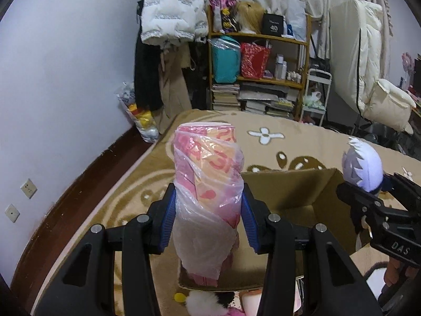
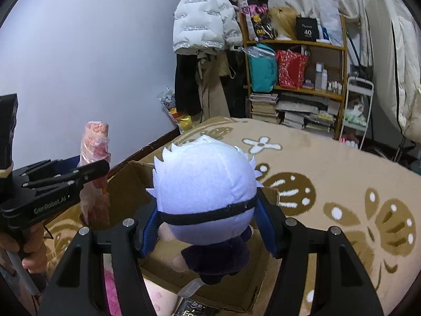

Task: Organize soft objects
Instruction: 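Carry the pink roll and doll over the box and release both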

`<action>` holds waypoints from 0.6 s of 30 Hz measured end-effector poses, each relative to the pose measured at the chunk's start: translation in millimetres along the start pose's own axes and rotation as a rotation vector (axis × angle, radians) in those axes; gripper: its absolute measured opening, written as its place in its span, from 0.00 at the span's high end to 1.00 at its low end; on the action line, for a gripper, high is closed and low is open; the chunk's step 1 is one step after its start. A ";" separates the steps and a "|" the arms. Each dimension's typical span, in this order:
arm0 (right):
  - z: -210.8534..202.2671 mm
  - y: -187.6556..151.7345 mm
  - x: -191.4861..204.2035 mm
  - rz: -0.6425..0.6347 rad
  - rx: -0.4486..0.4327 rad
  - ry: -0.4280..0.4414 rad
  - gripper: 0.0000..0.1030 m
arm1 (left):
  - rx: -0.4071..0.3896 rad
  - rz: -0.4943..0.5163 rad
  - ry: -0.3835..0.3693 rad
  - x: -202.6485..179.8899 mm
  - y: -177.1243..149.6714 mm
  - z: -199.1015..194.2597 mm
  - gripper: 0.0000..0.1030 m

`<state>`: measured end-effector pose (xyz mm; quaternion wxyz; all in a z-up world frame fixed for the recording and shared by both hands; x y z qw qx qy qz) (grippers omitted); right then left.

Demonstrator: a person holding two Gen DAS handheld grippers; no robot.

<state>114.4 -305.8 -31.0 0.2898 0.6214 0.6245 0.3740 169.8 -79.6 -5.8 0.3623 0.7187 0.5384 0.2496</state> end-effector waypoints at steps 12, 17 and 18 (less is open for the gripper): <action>14.2 -8.7 -14.9 0.054 0.058 -0.008 0.15 | 0.019 0.015 0.038 -2.5 -12.0 3.6 0.34; 4.7 -7.9 -14.6 0.071 0.058 -0.022 0.11 | 0.032 -0.023 0.063 5.7 -15.8 -7.3 0.27; 2.5 -8.3 -14.2 0.066 0.060 -0.028 0.10 | 0.044 -0.034 0.059 8.1 -17.2 -9.4 0.23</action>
Point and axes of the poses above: each gripper's, at about its wrist camera, not at the fingertips, and z roughly the way its jaws point, x to its left, y to its top, the point moved 1 cm from there along z, roughly the way its jaws point, and after that the axes turned 4 degrees about -z, right-handed, at the moved point
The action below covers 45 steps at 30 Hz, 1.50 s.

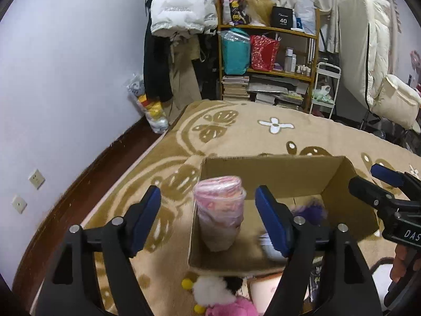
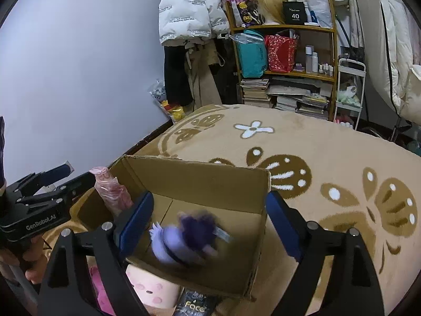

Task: Organize soft objects
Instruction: 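Carry the pink roll and doll over the box and release both, then move both tools back over the remaining pile beside the box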

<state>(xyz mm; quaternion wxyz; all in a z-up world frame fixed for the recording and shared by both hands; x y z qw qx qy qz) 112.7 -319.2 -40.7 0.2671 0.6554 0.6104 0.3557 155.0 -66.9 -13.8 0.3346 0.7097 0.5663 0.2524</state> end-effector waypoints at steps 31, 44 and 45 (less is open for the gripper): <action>-96.6 -56.2 37.5 0.041 0.083 -0.024 0.00 | 0.138 -0.113 0.061 46.7 -58.7 -87.7 0.03; -85.6 -88.7 53.3 0.026 0.203 -0.021 0.12 | 0.229 -0.072 0.049 33.8 -79.8 -77.5 0.03; -83.1 -90.5 53.4 0.028 0.208 -0.030 0.17 | 0.237 -0.066 0.046 32.1 -81.1 -75.3 0.03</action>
Point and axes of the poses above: each gripper's, at about its wrist camera, not at the fingertips, and z roughly the way its jaws point, x to its left, y to its top, the point moved 1 cm from there along z, roughly the way its jaws point, and after that the axes turned 4 degrees about -z, right-handed, at the moved point
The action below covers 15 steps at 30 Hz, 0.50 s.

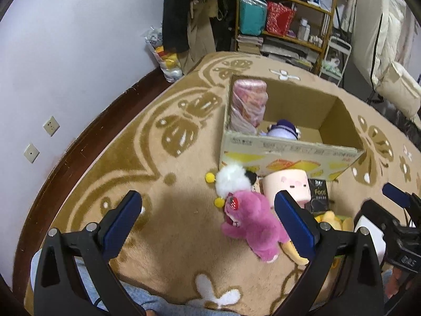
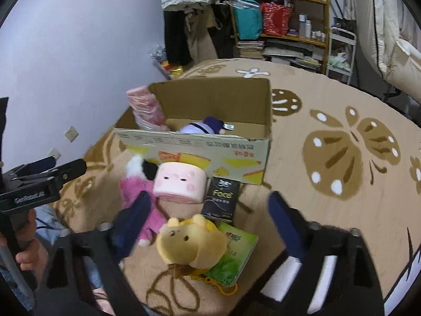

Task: Organize soft objects
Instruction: 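Move both tools back over the remaining pile beside the box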

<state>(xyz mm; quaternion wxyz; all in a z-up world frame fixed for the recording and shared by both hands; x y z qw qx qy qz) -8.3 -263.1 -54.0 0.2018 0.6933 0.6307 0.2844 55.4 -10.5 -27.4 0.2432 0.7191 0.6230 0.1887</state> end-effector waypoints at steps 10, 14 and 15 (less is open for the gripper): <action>32.3 -8.0 5.4 0.001 0.104 0.046 0.17 | 0.103 0.053 -0.029 -12.4 -7.3 32.1 0.03; 48.4 -11.6 7.2 0.000 0.158 0.060 0.17 | 0.137 0.067 -0.033 -17.5 -7.6 44.5 0.03; 52.4 -12.7 7.9 -0.002 0.174 0.062 0.17 | 0.145 0.069 -0.034 -18.4 -7.5 47.0 0.03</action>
Point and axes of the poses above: each gripper's, at about its wrist camera, not at the fingertips, and z roughly the way its jaws point, x to its left, y to its top, the point moved 1 cm from there along z, roughly the way its jaws point, and after that the axes turned 4 degrees about -z, right-handed, at the moved point
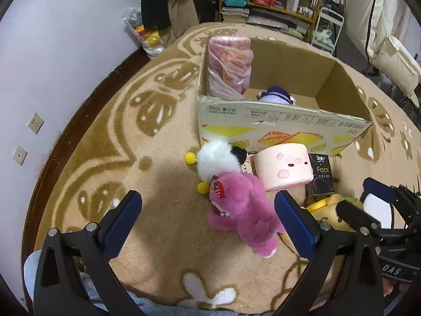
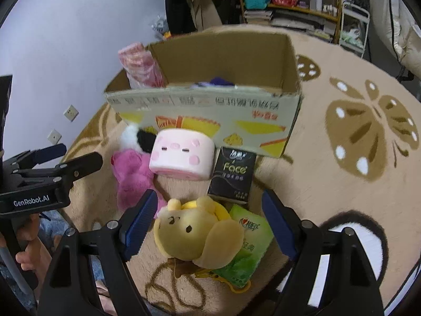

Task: Organize soft objects
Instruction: 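Move both tools back over the remaining pile beside the box, then grasp the pink plush bear with the left tool while the right tool grasps the yellow plush dog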

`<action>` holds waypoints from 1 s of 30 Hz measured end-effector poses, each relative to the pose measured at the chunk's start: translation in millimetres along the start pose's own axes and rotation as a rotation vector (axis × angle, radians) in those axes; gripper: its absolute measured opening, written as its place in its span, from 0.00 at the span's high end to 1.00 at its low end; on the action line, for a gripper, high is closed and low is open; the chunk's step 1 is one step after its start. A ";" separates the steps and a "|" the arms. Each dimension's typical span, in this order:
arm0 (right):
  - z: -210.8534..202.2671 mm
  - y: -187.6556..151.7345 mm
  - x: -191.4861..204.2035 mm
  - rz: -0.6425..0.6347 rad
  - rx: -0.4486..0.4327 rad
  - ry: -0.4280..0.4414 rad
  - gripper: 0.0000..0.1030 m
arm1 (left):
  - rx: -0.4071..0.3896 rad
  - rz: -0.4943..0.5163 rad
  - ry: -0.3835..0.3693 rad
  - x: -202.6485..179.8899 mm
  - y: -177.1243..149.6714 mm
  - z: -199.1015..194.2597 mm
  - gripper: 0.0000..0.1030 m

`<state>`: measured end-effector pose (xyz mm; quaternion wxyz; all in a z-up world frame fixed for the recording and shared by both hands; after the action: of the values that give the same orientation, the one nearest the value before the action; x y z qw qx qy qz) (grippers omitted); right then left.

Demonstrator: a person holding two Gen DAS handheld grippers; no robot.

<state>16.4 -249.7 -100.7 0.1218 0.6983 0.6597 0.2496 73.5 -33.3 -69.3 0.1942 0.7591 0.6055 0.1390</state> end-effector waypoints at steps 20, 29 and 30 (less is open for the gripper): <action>46.4 -1.7 7.7 -0.016 0.108 0.025 0.67 | 0.216 0.031 -0.074 -22.5 -1.2 66.4 0.03; 52.0 1.4 -0.3 -0.001 0.120 0.037 0.68 | 0.329 -0.017 -0.128 -21.5 -3.8 92.8 0.08; 51.6 2.1 -1.1 0.004 0.121 0.040 0.68 | 0.343 -0.043 -0.151 -18.5 -3.9 94.6 0.10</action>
<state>44.4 -242.8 -143.5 0.0655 0.7005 0.6746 0.2234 108.1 -62.5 -154.5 0.1101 0.7763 0.6200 -0.0278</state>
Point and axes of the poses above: each gripper's, at about its wrist camera, not at the fingertips, and z roughly the way its jaws point, x to its left, y to its top, the point moved 1 cm from there along z, roughly the way its jaws point, and after that the axes turned 4 degrees about -z, right-handed, at the moved point
